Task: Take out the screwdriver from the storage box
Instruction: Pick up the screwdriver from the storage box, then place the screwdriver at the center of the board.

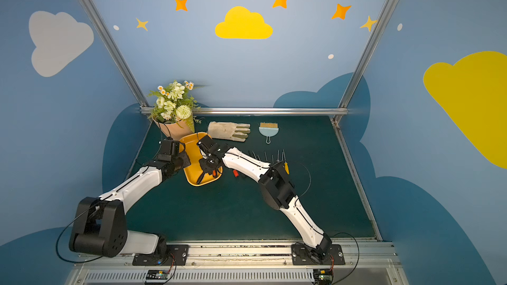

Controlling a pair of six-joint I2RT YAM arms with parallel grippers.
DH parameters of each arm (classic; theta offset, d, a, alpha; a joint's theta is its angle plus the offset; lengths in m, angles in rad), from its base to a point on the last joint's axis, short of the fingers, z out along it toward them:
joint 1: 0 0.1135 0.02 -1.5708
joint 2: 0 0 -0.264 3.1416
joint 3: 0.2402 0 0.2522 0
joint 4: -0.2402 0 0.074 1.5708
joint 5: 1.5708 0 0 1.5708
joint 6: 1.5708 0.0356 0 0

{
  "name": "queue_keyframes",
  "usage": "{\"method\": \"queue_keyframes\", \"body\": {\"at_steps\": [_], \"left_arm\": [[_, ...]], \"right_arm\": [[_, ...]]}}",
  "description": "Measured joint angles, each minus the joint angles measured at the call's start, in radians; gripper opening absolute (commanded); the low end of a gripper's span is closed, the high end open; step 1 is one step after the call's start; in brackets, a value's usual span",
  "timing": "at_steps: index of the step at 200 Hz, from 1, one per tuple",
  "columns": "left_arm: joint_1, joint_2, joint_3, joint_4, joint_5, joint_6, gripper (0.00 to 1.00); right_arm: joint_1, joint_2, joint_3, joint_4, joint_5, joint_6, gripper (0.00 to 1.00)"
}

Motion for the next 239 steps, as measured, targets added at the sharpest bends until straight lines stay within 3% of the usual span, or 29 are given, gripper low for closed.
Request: {"method": "queue_keyframes", "body": {"at_steps": [78,155,193,239], "left_arm": [[0.0,0.006,0.003,-0.026,-0.006,0.0,0.02],[0.008,0.017,0.03,-0.078,-0.064,-0.004,0.02],[0.013,0.017,0.036,-0.102,-0.096,-0.007,0.02],[0.015,0.017,0.036,-0.109,-0.119,-0.007,0.02]], "right_arm": [[-0.004,-0.049,-0.04,0.0,-0.006,0.004,0.0],[-0.056,-0.206,-0.136,-0.003,-0.005,-0.006,0.0],[-0.083,-0.182,-0.116,-0.082,0.004,-0.037,0.0],[-0.087,-0.024,0.026,-0.253,0.015,-0.065,0.0]]}}
